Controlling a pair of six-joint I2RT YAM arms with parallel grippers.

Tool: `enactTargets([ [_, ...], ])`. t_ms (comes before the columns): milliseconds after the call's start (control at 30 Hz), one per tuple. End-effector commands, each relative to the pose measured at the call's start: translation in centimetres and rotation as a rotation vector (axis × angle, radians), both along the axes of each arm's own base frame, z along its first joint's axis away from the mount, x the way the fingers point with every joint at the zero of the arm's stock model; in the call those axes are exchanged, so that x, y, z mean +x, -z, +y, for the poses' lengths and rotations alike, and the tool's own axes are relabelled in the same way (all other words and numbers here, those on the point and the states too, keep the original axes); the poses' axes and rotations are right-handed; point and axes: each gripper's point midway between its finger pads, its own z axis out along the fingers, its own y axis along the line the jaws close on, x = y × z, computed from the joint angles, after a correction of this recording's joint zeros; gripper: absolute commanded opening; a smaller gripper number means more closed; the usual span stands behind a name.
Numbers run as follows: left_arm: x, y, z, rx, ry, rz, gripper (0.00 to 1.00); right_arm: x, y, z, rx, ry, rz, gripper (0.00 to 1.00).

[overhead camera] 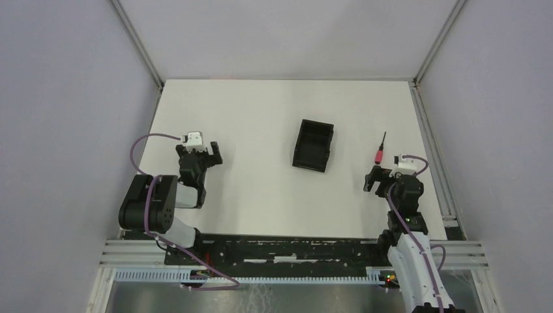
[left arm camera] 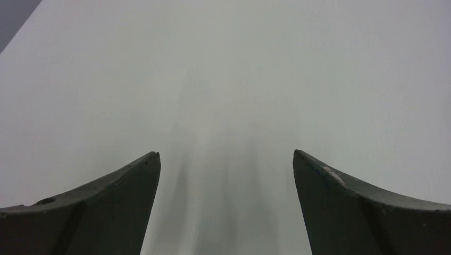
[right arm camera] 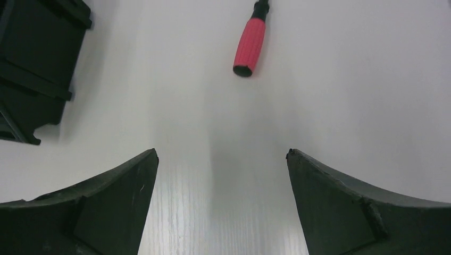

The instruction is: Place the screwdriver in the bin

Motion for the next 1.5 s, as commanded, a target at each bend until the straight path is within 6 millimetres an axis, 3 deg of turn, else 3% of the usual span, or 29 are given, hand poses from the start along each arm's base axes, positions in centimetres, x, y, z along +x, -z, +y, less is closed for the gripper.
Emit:
enactTargets([
  [0, 0.6, -1.4, 0.0, 0.014, 0.004, -0.055, 1.00, 2.6, -7.7, -2.0, -0.072, 0.083, -0.140, 0.98],
  [167, 0.6, -1.5, 0.0, 0.014, 0.004, -0.057, 1.00, 5.9, -13.6, -3.5, -0.183, 0.088, -0.103, 0.98],
  [333, 0.6, -1.5, -0.1, 0.014, 0.004, -0.057, 1.00, 11.2, -14.7, -4.4, -0.232, 0.057, 0.121, 0.98],
  [467, 0.6, -1.4, 0.0, 0.013, 0.003, -0.056, 1.00, 15.2, -11.3, -4.4, -0.224, 0.011, 0.283, 0.98],
  [633, 0.6, -1.4, -0.1, 0.013, 0.004, -0.057, 1.00, 17.7, -5.2, -4.9, -0.178, 0.029, 0.448, 0.91],
  [767, 0.6, -1.5, 0.0, 0.014, 0.004, -0.058, 1.00, 17.6, -1.2, -4.3, -0.122, 0.015, 0.530, 0.78],
  [967, 0.6, -1.5, 0.0, 0.013, 0.003, -0.058, 1.00, 15.4, 4.2, -5.0, -0.111, 0.045, 0.651, 0.60],
  [1100, 0.6, -1.5, -0.1, 0.013, 0.004, -0.058, 1.00, 14.6, 5.8, -5.2, -0.110, 0.054, 0.691, 0.48],
  [1200, 0.6, -1.5, -0.1, 0.013, 0.004, -0.058, 1.00, 14.5, 6.0, -4.9, -0.101, 0.037, 0.702, 0.34],
  [1300, 0.6, -1.5, -0.1, 0.014, 0.004, -0.058, 1.00, 15.4, 4.8, -4.5, -0.088, -0.005, 0.703, 0.04],
  [1400, 0.6, -1.5, 0.0, 0.014, 0.002, -0.057, 1.00, 17.1, 1.1, -4.3, -0.086, -0.036, 0.673, 0.00],
  [1467, 0.6, -1.5, 0.0, 0.014, 0.002, -0.058, 1.00, 17.1, -1.6, -3.8, -0.072, -0.083, 0.712, 0.00],
])
